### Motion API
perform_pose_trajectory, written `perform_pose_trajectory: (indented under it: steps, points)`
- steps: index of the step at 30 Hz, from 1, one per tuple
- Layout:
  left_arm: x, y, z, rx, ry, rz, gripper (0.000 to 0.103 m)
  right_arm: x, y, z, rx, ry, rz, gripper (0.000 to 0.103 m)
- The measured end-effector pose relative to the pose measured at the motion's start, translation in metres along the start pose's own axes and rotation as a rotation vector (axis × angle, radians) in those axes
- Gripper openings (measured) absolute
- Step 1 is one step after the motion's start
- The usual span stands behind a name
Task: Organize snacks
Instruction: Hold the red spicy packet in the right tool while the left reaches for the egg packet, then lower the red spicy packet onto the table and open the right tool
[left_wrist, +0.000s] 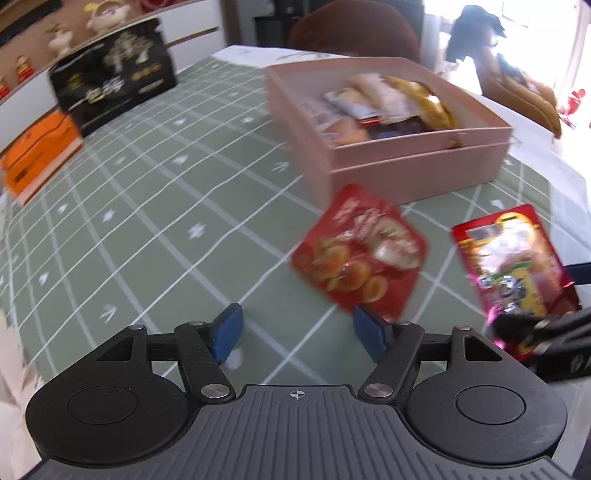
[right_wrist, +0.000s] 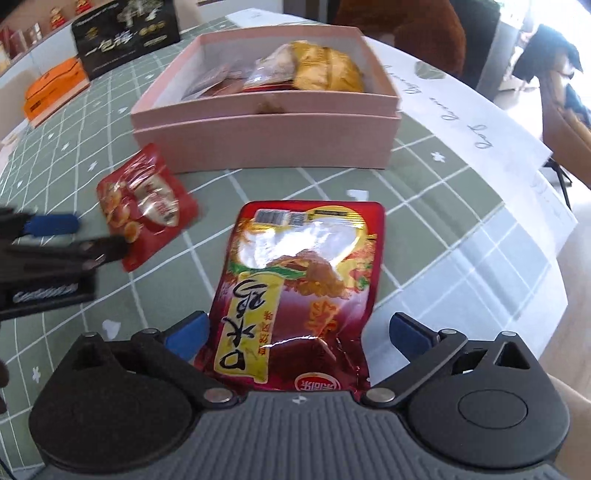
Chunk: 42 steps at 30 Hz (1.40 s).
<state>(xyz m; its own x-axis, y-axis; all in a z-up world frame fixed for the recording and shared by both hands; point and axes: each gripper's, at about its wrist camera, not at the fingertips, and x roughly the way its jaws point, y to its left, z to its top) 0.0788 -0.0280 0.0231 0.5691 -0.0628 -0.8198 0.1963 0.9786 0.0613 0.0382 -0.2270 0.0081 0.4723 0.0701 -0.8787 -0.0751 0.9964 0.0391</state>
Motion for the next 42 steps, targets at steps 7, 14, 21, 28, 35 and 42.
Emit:
perform_pose_trajectory:
  steps: [7, 14, 21, 28, 35, 42]
  points:
    - [0.000, 0.010, 0.005, -0.078, 0.030, -0.033, 0.072, 0.000, -0.011, -0.004, 0.029, -0.037, -0.013, 0.103]
    - [0.011, -0.014, 0.016, -0.047, 0.032, -0.033, 0.077, -0.003, -0.005, -0.017, -0.009, -0.097, -0.012, 0.103]
    - [0.007, -0.014, 0.011, -0.054, -0.010, -0.036, 0.056, -0.004, -0.008, -0.018, -0.050, -0.108, 0.014, 0.103]
    - [-0.011, 0.013, -0.010, -0.127, -0.011, -0.113, 0.017, -0.004, -0.009, -0.016, -0.065, -0.113, 0.025, 0.103]
    - [-0.021, 0.032, -0.026, -0.165, -0.020, -0.156, 0.017, -0.003, -0.008, -0.016, -0.055, -0.125, 0.019, 0.103]
    - [-0.018, 0.038, -0.015, -0.246, 0.007, -0.243, 0.023, -0.003, -0.007, -0.014, -0.051, -0.098, 0.017, 0.103]
